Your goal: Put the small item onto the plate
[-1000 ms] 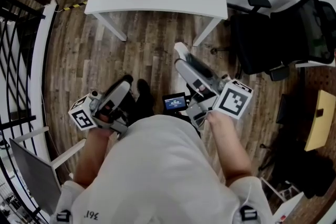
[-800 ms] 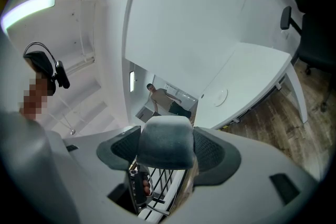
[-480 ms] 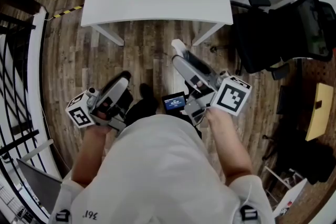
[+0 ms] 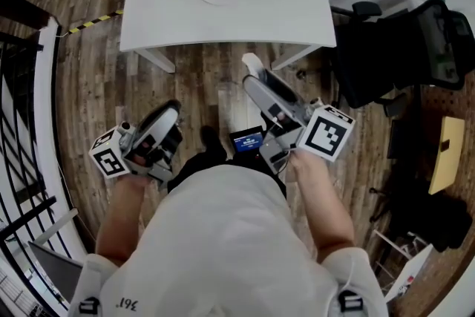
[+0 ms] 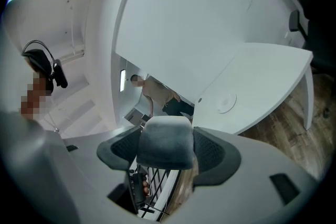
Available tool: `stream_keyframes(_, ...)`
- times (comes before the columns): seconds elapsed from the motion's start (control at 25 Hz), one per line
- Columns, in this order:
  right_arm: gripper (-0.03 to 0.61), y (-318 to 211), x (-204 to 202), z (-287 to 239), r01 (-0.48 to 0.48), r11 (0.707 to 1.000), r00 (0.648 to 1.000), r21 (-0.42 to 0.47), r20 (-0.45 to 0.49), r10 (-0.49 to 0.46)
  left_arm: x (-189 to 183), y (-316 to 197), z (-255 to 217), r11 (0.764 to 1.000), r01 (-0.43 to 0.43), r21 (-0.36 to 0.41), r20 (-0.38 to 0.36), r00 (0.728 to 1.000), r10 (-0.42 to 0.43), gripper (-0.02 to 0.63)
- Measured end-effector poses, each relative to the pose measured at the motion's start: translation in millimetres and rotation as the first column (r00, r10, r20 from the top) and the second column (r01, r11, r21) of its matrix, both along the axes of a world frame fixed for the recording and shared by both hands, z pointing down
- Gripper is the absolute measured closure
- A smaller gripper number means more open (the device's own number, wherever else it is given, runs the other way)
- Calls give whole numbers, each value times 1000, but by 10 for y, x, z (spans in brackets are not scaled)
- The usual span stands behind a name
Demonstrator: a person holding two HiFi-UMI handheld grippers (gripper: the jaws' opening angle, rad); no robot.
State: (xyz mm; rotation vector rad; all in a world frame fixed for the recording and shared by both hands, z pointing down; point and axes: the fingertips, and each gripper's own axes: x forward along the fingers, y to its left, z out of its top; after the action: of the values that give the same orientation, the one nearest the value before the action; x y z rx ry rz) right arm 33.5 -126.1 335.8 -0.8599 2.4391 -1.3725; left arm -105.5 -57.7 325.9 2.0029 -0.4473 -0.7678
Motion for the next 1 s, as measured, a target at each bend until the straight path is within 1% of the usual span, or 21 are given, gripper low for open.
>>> stream_keyframes(0.16,264,-227,-78,5,0,1000,1000,10,-9,0,-102,-183,49,1000,14,-8,-4,1000,-14,509)
stream_keyframes(0.32,264,-542,-57,106,4,1000,1000,2,-4,-4,-56,-438,131,1000,16,-20,8,1000,-16,509)
stream_keyframes(0.48,264,-798,-43,241,19,1000,1000,-11,-7,-19,-41,-642,174,999,49,-15,38,998,-48,509)
stream_keyframes(0.64,264,-1167,-44,412,59,998,998,-37,-28,-60,-4,-961,276,994,106,-26,83,991,-104,509)
stream_keyframes(0.8,264,-1694,-129,576,119,992,990,-43,-68,-122,1,-1429,423,981,186,-56,160,971,-175,509)
stream_keyframes(1.0,264,-2244,-139,822,169,982,977,-81,-120,-178,29,-1923,570,961,267,-71,237,940,-244,509)
